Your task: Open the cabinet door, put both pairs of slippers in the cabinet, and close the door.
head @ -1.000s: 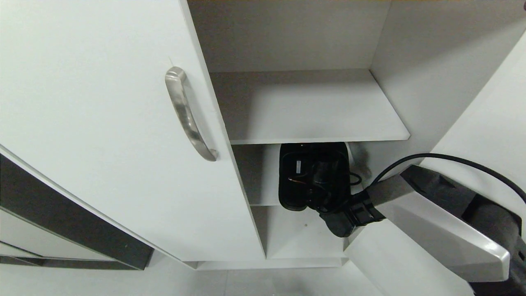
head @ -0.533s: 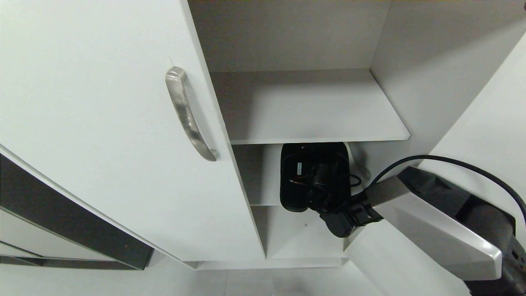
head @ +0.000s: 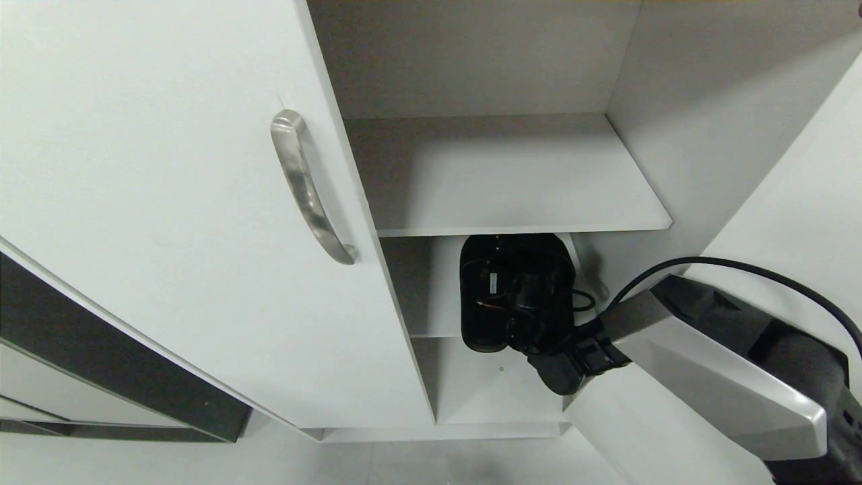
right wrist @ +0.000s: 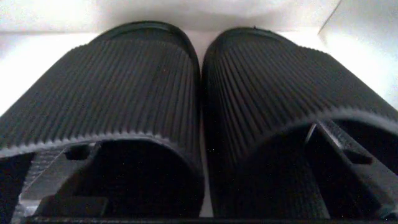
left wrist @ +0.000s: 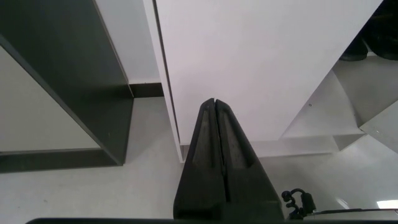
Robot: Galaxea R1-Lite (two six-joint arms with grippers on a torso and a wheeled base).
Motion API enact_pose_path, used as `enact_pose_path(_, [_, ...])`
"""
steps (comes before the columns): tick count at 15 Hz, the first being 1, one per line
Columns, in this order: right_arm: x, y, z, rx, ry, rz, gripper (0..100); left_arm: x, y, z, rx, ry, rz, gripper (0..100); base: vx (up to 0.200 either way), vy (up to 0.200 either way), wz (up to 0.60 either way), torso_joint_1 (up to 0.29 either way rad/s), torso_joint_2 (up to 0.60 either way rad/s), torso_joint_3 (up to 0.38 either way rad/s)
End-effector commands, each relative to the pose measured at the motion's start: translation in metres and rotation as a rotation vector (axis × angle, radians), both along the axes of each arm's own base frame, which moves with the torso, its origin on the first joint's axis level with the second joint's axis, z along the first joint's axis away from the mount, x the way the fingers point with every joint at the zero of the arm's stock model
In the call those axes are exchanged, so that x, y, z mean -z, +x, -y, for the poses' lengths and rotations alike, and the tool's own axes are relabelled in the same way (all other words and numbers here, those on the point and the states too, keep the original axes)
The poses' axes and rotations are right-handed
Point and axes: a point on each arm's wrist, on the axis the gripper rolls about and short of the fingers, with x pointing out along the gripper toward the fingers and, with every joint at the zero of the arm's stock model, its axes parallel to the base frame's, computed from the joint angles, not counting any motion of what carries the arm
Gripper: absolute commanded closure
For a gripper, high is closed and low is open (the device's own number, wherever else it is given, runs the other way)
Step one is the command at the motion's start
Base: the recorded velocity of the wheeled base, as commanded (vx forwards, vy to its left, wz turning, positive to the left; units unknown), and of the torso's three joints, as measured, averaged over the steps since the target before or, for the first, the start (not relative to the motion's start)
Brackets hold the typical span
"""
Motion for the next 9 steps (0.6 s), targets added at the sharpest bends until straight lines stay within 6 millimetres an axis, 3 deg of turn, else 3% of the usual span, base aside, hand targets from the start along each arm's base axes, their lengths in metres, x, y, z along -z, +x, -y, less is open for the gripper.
enact_pose_path(1, [-0.007, -0.011, 0.005, -0.007, -0.004, -0.006, 0, 0.000, 0.000, 0.000, 0.000, 0.000, -0.001, 100, 0.000, 0.000, 0.00, 0.000, 0.00, 0.000])
enact_pose_path(6, [-0.011, -0.047, 0.017, -0.034, 0.002, 0.002, 0, 0.000, 0.000, 0.000, 0.000, 0.000, -0.001, 100, 0.000, 0.000, 0.00, 0.000, 0.00, 0.000])
enact_pose_path(9, [-0.005, -0.060, 0.014, -0.059, -0.007, -0.009, 0, 0.000, 0.000, 0.000, 0.000, -0.003, -0.001, 100, 0.000, 0.000, 0.00, 0.000, 0.00, 0.000])
